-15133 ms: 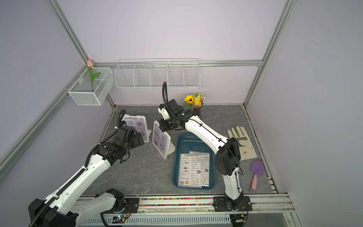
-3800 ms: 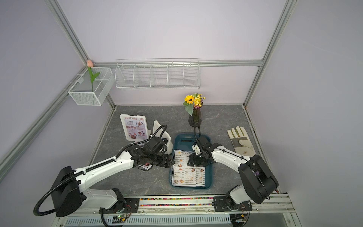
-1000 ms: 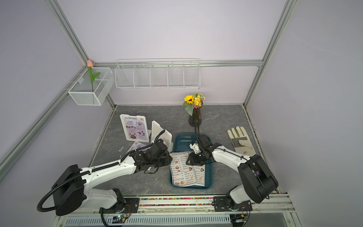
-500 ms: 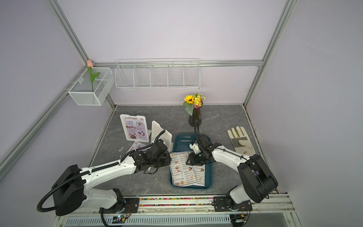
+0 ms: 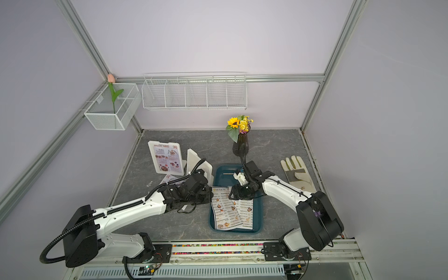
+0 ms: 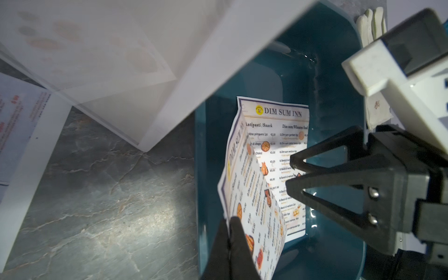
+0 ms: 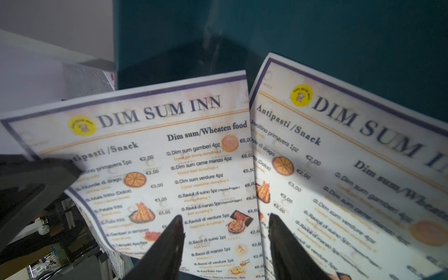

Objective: Replace the menus in the menu holders
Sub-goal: Pick up the menu from the storage box.

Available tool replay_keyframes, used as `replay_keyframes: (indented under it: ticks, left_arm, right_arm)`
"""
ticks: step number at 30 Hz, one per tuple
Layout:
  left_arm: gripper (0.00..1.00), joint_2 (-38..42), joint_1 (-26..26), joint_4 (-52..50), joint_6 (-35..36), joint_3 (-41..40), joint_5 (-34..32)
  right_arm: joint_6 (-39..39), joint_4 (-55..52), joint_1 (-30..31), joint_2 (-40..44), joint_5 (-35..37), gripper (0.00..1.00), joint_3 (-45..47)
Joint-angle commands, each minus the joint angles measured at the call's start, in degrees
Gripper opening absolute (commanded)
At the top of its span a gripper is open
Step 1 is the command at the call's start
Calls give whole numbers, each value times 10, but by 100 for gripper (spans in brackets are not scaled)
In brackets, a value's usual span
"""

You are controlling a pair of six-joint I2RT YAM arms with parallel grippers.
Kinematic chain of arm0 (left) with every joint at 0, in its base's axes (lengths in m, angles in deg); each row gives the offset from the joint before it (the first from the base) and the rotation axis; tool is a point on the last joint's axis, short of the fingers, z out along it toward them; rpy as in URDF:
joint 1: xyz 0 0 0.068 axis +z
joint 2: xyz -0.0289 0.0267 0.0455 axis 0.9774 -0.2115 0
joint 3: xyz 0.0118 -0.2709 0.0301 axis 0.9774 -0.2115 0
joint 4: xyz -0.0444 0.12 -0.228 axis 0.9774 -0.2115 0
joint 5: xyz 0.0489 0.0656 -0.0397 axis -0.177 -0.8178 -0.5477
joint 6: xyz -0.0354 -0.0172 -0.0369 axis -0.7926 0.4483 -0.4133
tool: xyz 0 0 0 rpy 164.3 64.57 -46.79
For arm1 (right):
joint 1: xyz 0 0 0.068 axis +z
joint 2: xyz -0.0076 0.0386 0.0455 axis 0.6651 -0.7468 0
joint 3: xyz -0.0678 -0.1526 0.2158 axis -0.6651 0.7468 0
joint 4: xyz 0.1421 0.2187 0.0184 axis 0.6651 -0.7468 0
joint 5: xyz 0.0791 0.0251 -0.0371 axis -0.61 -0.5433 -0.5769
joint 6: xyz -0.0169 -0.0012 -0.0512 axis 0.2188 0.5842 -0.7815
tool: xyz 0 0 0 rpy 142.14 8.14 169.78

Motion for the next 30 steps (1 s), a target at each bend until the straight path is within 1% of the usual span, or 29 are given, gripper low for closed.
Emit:
replay_keyframes:
  ticks: [1, 5, 9, 12, 14, 16, 19, 23, 28, 30]
  left_arm:
    - [2, 12, -19, -39, 31, 55, -31]
    - [2, -3, -26, -107, 79, 143, -51]
    - [1, -29, -26, -157, 155, 237, -73]
    - [1, -44, -25, -165, 220, 293, -88]
    - [0, -60, -16, -184, 259, 339, -84]
    - [0, -77, -4, -200, 291, 388, -66]
    - [0, -103, 4, -221, 339, 460, -39]
    - [0, -136, 4, -257, 386, 539, -17]
    - [0, -157, 4, -287, 405, 609, -5]
    - [0, -158, 4, -295, 410, 631, 1]
  right_arm:
    - [-42, -57, -20, 44, 5, 62, -32]
    - [-75, -59, -59, 94, -33, 69, -33]
    - [-108, -36, -90, 141, -77, 74, -40]
    - [-133, -20, -108, 167, -109, 75, -55]
    - [-144, 4, -119, 186, -128, 76, -55]
    - [-143, 50, -129, 201, -151, 76, -47]
    - [-143, 115, -134, 203, -192, 77, -42]
    - [-155, 185, -140, 188, -219, 78, -40]
    - [-154, 230, -171, 140, -255, 78, -55]
    - [-148, 258, -184, 121, -283, 78, -53]
